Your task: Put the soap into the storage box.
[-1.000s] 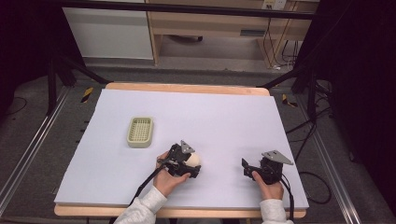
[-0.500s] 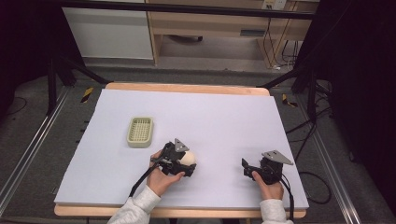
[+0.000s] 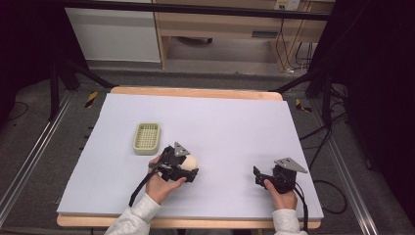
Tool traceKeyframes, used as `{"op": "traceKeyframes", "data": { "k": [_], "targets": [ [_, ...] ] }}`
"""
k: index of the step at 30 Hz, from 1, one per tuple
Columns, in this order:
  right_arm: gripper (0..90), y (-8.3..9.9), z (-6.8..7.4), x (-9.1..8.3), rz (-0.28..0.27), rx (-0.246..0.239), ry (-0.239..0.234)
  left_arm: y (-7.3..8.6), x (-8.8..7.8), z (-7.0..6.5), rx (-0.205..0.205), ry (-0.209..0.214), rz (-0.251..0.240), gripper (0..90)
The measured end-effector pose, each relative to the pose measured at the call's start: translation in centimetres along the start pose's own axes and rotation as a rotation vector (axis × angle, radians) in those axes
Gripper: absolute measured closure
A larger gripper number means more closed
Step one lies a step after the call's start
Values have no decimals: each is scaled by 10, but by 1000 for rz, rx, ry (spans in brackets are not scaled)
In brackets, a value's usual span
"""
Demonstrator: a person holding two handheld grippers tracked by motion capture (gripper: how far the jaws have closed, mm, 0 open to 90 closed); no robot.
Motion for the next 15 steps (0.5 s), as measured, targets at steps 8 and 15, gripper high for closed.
{"op": "traceKeyframes", "data": {
  "k": [8,15],
  "targets": [
    [51,0,0,0,0,0,0,-3,-10,10,-3,-18,-8,239],
    [51,0,0,0,0,1,-1,-7,-19,21,-21,-28,-27,239]
  ]
}}
Point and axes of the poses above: each handheld gripper's, and its own axes: x roughly forward along the jaws, y roughly out of its underside, z roughly to its left, the point moved 8 cm from there along x, roughly forward along the jaws, and after that the axes turned 15 degrees about -x, right-handed, at the moved point
